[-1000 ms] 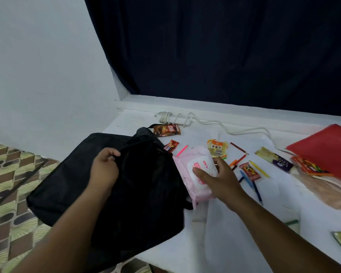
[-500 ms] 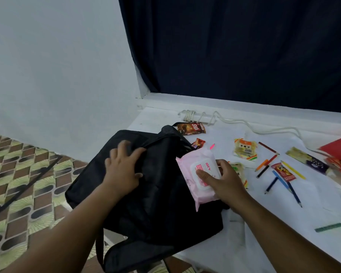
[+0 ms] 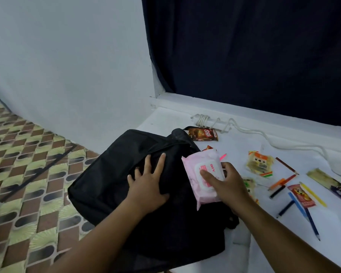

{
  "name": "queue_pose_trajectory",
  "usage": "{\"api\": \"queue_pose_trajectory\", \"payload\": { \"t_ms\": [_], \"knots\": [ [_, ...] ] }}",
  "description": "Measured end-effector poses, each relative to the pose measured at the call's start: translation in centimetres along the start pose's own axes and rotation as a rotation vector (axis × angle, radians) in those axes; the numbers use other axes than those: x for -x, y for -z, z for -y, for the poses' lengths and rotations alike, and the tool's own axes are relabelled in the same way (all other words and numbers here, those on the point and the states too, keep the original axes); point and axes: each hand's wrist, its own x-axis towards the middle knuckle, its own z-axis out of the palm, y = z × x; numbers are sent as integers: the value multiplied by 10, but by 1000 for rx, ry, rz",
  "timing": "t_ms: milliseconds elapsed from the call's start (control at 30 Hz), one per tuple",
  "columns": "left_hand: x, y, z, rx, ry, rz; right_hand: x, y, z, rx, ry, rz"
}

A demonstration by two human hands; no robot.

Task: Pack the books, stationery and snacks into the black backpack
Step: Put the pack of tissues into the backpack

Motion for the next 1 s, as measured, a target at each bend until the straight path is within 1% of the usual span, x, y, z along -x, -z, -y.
{"api": "queue_pose_trajectory", "payload": {
  "t_ms": [133,233,267,300,367,400,467,600,667,733,800,867,1000],
  "knots": [
    [5,10,10,17,-101,-98,-7,5,-3,33,-6,30],
    [8,20,16,-133,-65,-228,-10,4,-3,45,-3,59],
    [9,25,15,-185,-16,-224,-10,4,-3,46,4,74],
    [9,30,13,-200,54,-181,-10,4,-2,45,13,86],
    [8,36,4,-139,197,-48,-10,4,-1,42,31,108],
    [7,34,-1,-99,235,-15,-10,4,0,43,40,119],
    [7,22,-6,-49,256,-12,-10,3,1,52,55,138],
    [11,7,0,-56,252,10,-10,0,0,55,62,181],
    [9,20,4,9,185,-81,-9,0,-1,48,49,213],
    [7,41,10,161,119,-220,-8,-1,2,51,44,242],
    [8,66,16,308,123,-305,-7,-4,7,59,38,290],
    [9,84,21,365,120,-347,-6,-10,15,33,27,360],
    [12,98,23,328,53,-353,-6,-29,36,-13,8,523]
  ]
}}
